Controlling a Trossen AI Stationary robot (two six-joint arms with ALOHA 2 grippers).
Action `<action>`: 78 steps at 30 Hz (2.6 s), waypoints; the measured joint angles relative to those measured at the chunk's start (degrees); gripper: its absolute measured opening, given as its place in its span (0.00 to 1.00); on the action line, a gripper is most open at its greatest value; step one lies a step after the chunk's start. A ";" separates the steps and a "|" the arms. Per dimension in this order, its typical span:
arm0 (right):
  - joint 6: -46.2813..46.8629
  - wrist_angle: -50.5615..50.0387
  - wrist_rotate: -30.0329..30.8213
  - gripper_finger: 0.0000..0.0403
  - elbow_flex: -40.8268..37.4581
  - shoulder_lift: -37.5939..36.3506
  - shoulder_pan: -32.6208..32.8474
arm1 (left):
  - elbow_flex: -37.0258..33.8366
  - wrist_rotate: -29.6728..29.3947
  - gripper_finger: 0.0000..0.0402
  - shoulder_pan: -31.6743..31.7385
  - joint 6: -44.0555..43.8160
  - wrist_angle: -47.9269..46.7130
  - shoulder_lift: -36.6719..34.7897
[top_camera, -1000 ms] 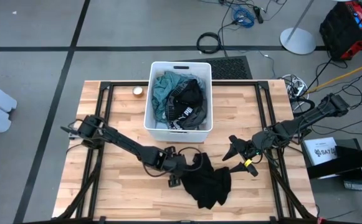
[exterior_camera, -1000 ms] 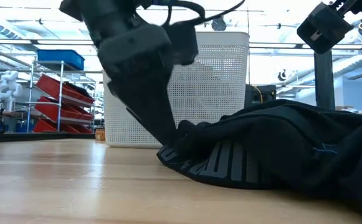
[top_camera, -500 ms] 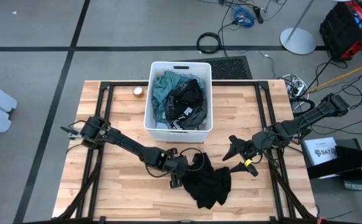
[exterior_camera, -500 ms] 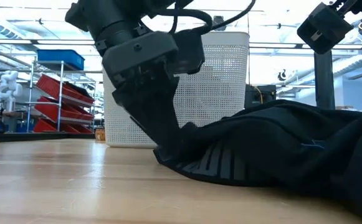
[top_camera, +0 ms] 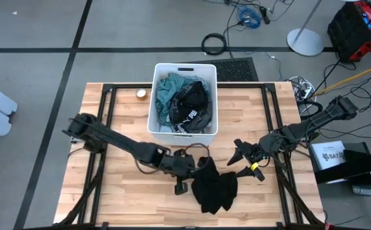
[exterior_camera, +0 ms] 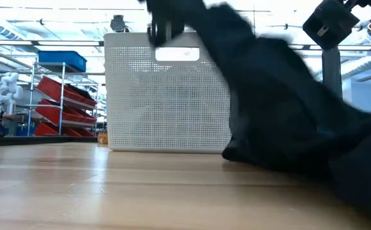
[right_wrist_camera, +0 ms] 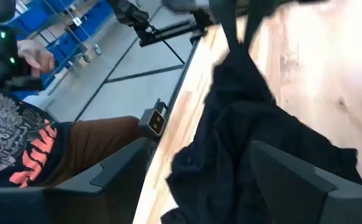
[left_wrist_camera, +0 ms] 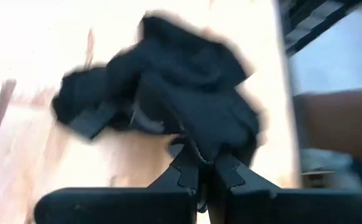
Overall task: Sort clothes
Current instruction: Put the black boxer into the white laundry bin
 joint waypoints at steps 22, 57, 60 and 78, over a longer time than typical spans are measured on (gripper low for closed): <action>-12.29 23.81 -4.01 0.67 0.02 0.59 6.16 | 7.68 0.35 0.03 -0.36 -0.13 9.96 -20.34; -11.41 14.62 0.58 0.67 0.02 19.58 7.55 | 7.59 -0.98 0.03 6.28 -3.54 3.40 -7.96; -11.60 16.92 2.44 0.67 0.02 25.17 7.32 | 7.59 -1.64 0.03 6.32 -3.52 2.59 -7.96; -14.24 23.97 18.84 0.67 0.02 43.00 6.20 | 7.61 -3.58 0.03 6.38 -3.43 0.20 -7.96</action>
